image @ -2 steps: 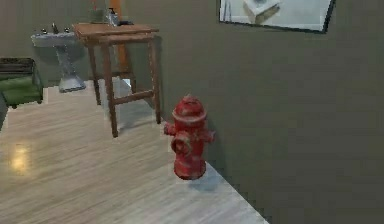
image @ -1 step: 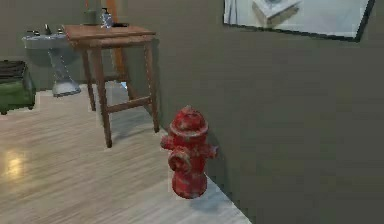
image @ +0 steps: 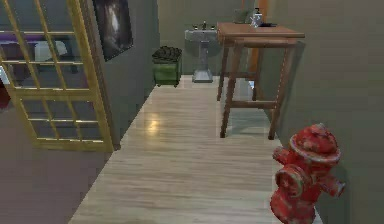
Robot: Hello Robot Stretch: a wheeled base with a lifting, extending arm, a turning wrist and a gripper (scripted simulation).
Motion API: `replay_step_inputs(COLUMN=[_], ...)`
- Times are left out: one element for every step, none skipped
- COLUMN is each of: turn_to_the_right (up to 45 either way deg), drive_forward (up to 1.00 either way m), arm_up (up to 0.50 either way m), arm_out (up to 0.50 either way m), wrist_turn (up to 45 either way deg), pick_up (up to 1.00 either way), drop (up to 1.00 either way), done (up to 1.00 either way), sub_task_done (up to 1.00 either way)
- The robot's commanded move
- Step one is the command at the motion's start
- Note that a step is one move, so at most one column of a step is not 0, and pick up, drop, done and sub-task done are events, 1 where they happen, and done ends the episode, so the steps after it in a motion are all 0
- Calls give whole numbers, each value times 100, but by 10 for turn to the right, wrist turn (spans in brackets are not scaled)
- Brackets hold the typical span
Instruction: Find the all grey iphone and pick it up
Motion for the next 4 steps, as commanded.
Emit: replay_step_inputs(turn_to_the_right=[0, 0, 0, -60], drive_forward=[100, 80, 100, 0], arm_up=[0, 0, 0, 0], arm_out=[0, 0, 0, 0], wrist_turn=[0, 0, 0, 0], pick_up=[0, 0, 0, 0], drop=[0, 0, 0, 0], done=[0, 0, 0, 0], sub_task_done=[0, 0, 0, 0])
